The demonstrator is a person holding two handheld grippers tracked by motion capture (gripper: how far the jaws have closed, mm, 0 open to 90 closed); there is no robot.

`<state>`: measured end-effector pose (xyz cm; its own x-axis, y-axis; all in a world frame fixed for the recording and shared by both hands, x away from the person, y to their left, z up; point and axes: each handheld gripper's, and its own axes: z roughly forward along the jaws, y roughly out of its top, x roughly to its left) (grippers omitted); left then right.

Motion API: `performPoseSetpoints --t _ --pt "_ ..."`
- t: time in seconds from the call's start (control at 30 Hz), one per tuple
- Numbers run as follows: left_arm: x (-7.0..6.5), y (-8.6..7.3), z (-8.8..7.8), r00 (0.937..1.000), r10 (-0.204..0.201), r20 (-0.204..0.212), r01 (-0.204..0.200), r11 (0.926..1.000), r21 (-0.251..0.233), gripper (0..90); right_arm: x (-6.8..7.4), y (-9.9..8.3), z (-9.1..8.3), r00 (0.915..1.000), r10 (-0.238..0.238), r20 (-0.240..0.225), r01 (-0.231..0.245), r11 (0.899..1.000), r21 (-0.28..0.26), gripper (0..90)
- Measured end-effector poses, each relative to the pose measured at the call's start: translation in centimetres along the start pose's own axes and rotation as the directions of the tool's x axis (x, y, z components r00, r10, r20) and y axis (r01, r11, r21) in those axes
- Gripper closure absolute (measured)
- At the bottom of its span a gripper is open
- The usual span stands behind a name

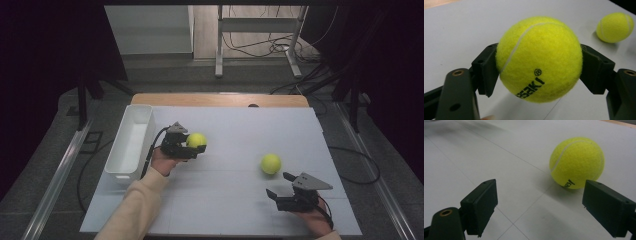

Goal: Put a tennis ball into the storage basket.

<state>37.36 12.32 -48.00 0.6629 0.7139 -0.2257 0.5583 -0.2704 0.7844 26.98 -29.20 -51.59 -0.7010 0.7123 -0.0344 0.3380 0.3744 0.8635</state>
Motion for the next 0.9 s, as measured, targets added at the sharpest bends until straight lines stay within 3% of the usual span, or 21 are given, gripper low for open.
performPoseSetpoints --t 0.5,0.9 --pt "-0.3 0.8 -2.4 0.9997 0.02 -0.015 -0.021 0.9981 -0.058 26.0 0.0 0.0 0.0 1.0 -0.003 0.0 0.003 1.0 0.0 13.4" --pt "-0.2 1.2 -3.7 0.9998 0.019 -0.001 -0.019 0.9963 -0.084 26.0 0.0 0.0 0.0 1.0 -0.007 -0.001 0.007 1.0 0.001 13.4"
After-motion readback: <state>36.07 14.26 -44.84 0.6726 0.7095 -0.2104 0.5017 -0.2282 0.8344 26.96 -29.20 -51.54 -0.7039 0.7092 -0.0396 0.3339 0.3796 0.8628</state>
